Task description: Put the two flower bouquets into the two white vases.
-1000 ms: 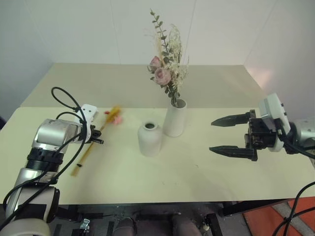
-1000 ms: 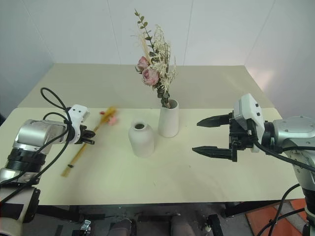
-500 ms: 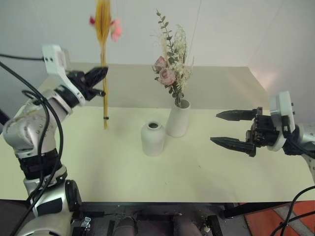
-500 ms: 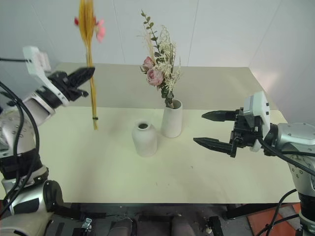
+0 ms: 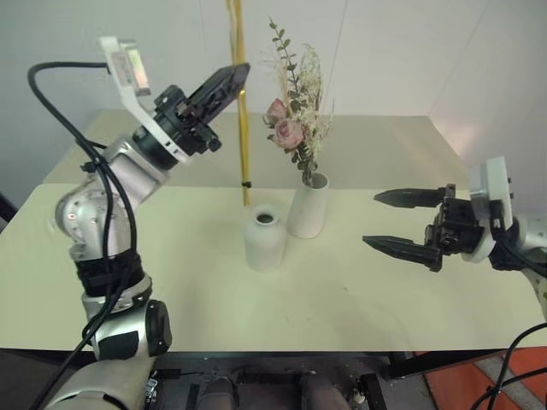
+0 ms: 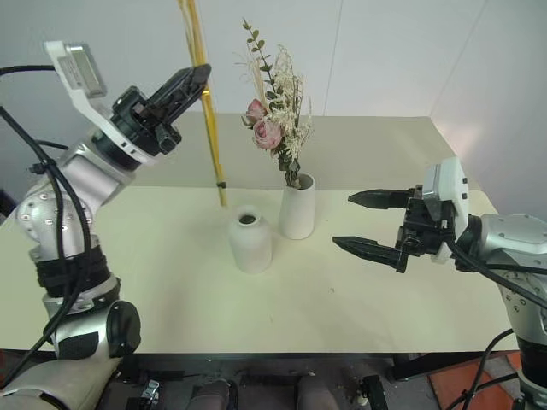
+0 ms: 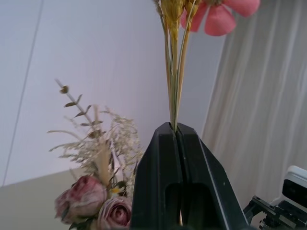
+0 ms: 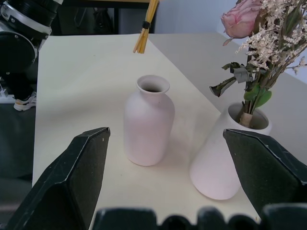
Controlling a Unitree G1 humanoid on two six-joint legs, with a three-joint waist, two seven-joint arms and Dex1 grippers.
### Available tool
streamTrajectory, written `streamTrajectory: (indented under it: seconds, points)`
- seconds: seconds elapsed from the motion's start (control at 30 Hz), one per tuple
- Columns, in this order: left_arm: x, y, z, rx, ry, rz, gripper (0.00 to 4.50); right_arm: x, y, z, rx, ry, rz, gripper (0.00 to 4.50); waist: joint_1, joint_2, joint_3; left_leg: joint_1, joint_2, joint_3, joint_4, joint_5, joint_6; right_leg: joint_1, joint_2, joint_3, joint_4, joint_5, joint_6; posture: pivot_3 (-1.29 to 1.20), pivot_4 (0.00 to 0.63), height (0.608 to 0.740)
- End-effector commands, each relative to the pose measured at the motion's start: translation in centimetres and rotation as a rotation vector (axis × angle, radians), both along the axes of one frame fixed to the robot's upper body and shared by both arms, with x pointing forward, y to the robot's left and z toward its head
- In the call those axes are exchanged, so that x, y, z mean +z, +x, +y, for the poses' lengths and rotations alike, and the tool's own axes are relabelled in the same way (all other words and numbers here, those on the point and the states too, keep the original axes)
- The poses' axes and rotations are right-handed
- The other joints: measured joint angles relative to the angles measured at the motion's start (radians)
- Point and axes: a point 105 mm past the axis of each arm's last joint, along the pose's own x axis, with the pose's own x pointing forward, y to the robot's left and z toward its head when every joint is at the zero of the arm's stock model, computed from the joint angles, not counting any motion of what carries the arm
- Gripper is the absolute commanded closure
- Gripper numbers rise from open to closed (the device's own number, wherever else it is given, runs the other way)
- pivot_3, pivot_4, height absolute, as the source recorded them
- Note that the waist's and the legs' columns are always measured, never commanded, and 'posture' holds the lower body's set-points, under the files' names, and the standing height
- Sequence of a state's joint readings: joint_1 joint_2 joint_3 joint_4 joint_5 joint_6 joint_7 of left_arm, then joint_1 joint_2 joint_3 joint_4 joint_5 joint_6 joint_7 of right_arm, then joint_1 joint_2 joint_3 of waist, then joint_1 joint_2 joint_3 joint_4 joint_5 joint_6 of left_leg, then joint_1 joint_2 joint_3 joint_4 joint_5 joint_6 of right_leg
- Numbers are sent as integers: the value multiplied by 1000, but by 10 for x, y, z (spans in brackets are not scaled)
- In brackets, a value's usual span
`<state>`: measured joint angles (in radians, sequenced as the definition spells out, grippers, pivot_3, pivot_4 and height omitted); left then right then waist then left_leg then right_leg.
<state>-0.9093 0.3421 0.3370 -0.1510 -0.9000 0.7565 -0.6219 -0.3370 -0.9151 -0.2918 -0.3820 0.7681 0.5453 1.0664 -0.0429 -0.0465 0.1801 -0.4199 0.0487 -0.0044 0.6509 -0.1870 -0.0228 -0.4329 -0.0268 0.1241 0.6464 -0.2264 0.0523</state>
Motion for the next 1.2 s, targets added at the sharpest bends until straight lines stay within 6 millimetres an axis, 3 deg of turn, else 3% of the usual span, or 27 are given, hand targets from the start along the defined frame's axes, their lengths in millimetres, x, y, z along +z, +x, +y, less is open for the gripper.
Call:
streamTrajectory:
  seconds: [0.03, 0.47, 0.87, 1.17, 1.2]
  points:
    - [5, 0, -8, -18, -6, -65, 4471, 12, -6, 3, 15, 10, -54, 0, 0, 0, 0, 0, 0, 0, 0, 0, 0, 0, 0, 0, 0, 0, 0, 0, 150, 740]
    - [-31, 9, -28, -57, 91, -65, 4471, 13, -7, 0, -13, -8, -72, 0, 0, 0, 0, 5, 0, 0, 0, 0, 0, 5, 0, 0, -1, -1, 1, 0, 150, 740]
    - [-55, 15, -29, -29, 107, -11, 4471, 16, -9, 2, -10, -3, -81, 0, 0, 0, 0, 6, 0, 0, 0, 0, 0, 8, 0, 0, -3, -1, 1, 0, 150, 740]
    - [-85, 18, -28, -5, 175, 60, 4471, 15, -6, 2, -4, -18, -82, 0, -1, 0, 0, 6, 0, 0, 0, 0, 0, 8, 0, 0, -3, -1, 1, 0, 150, 740]
    - [-87, 18, -27, -4, 178, 70, 4046, 14, -6, 2, -4, -19, -82, 0, -1, 0, 0, 6, 0, 0, 0, 0, 0, 8, 0, 0, -3, -1, 1, 0, 150, 740]
